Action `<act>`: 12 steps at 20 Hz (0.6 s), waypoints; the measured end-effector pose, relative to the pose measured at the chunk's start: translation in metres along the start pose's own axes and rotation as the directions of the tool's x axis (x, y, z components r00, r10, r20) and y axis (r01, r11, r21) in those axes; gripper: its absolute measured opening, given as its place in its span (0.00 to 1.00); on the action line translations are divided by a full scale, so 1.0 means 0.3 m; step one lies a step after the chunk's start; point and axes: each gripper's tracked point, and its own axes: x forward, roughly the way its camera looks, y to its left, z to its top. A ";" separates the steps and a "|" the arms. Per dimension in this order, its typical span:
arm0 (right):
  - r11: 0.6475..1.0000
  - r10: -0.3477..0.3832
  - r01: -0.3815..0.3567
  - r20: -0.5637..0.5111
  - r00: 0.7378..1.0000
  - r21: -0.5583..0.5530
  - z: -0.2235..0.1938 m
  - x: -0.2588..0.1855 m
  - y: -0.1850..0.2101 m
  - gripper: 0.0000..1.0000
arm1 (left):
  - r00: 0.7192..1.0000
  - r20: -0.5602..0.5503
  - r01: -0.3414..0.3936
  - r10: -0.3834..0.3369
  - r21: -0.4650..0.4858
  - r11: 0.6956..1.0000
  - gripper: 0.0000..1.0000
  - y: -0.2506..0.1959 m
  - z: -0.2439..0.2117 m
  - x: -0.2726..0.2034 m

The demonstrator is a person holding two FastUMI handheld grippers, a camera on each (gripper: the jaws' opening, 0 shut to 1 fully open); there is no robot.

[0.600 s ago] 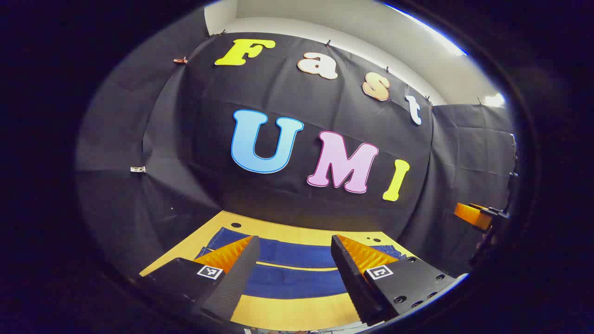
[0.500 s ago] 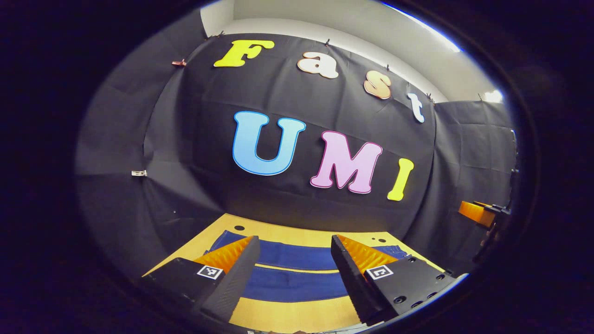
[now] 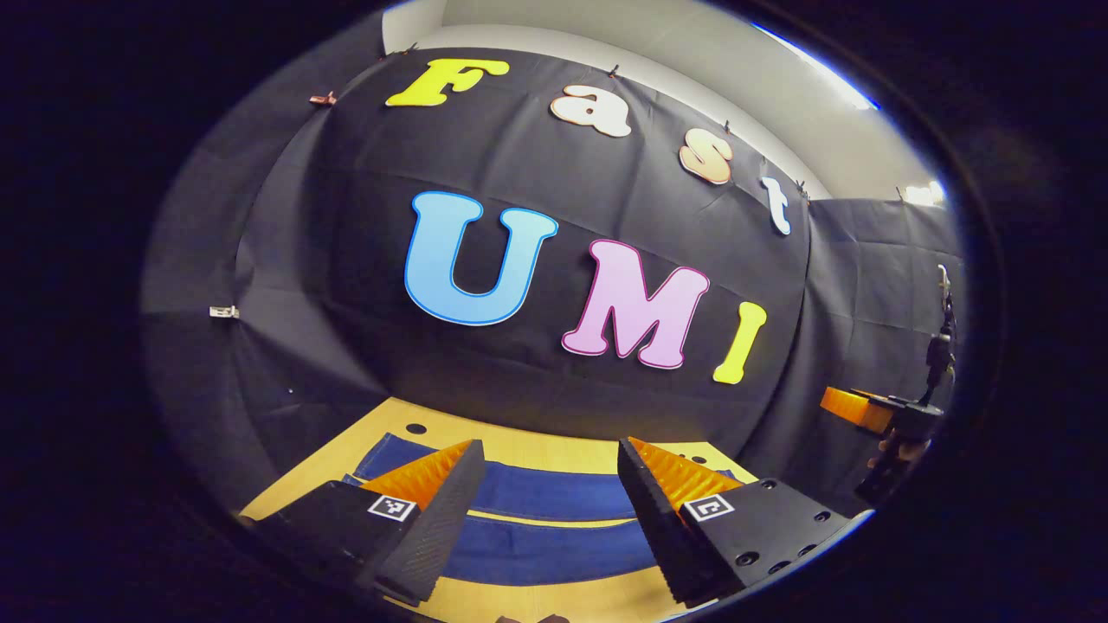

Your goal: Grasp the waist and the cuffs of the jeans and fold them to make the two legs overlap; first hold the waist and fold one-third of the jeans toward the cuffs, then hold the cuffs and fold the remaining one-third in the same direction to finish folding.

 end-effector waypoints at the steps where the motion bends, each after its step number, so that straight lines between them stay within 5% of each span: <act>1: 1.000 0.012 -0.012 -0.012 1.000 0.013 -0.011 0.020 0.008 0.97 | 1.000 0.006 -0.014 0.014 0.005 1.000 0.96 0.016 0.008 0.022; 12: 0.999 0.038 -0.037 -0.037 0.999 0.023 -0.063 0.168 0.017 0.96 | 0.984 -0.088 -0.140 0.157 0.179 0.974 0.96 0.181 -0.105 0.125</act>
